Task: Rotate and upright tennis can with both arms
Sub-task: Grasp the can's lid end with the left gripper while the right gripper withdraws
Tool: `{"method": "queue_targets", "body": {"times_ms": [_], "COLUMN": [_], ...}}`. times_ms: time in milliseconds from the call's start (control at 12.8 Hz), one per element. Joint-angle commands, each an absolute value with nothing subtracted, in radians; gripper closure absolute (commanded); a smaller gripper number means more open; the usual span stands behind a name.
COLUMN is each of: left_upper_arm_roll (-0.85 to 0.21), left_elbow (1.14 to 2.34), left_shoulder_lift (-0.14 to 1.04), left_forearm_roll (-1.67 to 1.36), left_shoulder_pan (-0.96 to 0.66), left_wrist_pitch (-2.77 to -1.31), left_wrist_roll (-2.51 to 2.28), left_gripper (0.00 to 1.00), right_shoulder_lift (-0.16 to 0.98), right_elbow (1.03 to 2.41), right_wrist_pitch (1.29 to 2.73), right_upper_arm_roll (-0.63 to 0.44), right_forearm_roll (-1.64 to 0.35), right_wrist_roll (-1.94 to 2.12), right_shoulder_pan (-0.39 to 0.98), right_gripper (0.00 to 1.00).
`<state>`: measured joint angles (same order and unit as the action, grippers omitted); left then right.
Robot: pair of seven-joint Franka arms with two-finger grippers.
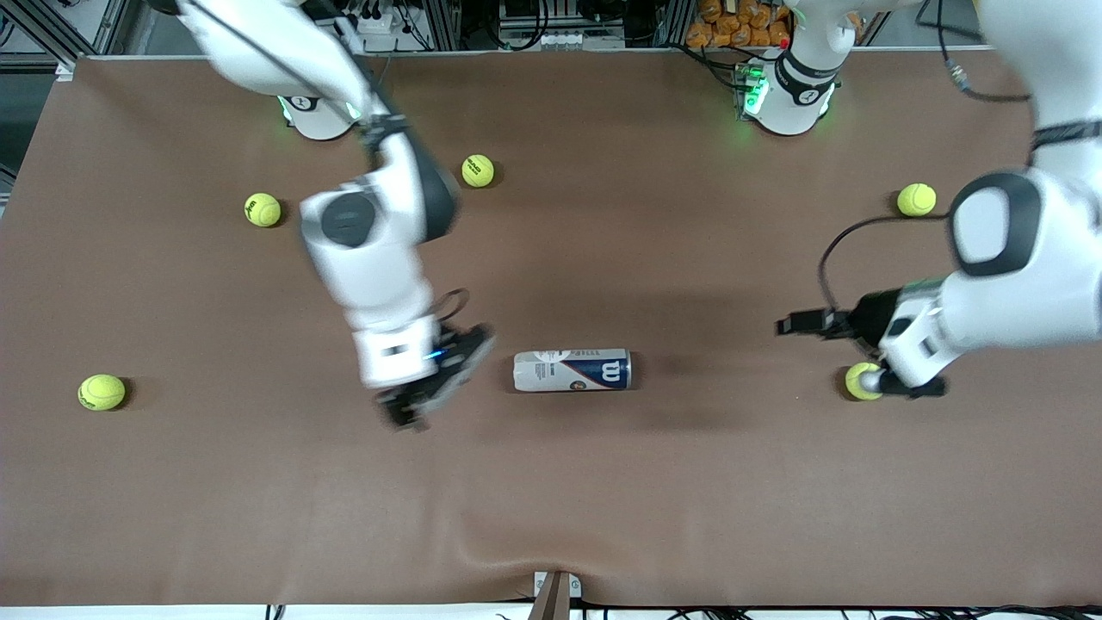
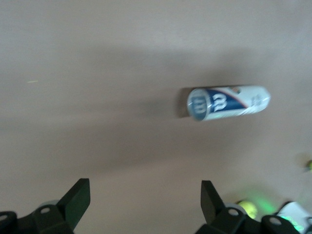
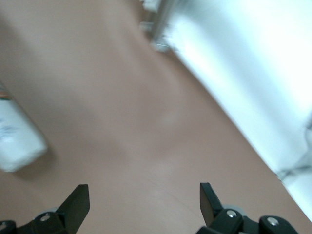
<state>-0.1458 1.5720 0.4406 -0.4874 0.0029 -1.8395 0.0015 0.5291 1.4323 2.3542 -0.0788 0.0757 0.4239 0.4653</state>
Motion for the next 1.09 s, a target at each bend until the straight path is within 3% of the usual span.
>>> {"method": "queue_targets", "body": {"times_ms": [0, 390, 545, 779, 1013], "left_upper_arm_roll": [-0.150, -0.150, -0.150, -0.150, -0.150], "left_elbow": [1.548, 1.559, 1.555, 1.555, 1.554], "left_shoulder_lift": [0.550, 0.719, 0.765, 0.798, 0.830], "left_forearm_roll": [-0.633, -0.863, -0.955, -1.081, -1.165], "left_shoulder_pan": [-0.053, -0.176, -0.186, -0.204, -0.207], "left_wrist_pitch": [-1.932, -2.144, -2.166, -2.169, -2.169], "left_wrist_roll": [0.000, 0.014, 0.035, 0.081, 0.090], "left_gripper": [0.00, 0.00, 0.00, 0.16, 0.33], "right_shoulder_lift": [0.434, 0.280, 0.204, 0.109, 0.019], "right_elbow": [1.473, 1.473, 1.471, 1.477, 1.514], "right_wrist_pitch": [2.248, 1.860, 1.706, 1.588, 1.539], "right_upper_arm_roll": [-0.055, -0.054, -0.055, -0.057, -0.055], "right_forearm_roll": [0.072, 0.058, 0.051, -0.049, -0.063], "right_wrist_roll": [0.295, 0.245, 0.235, 0.235, 0.108], "right_shoulder_pan": [0.336, 0.111, 0.060, -0.049, -0.064], "right_gripper": [0.00, 0.00, 0.00, 0.00, 0.00]}}
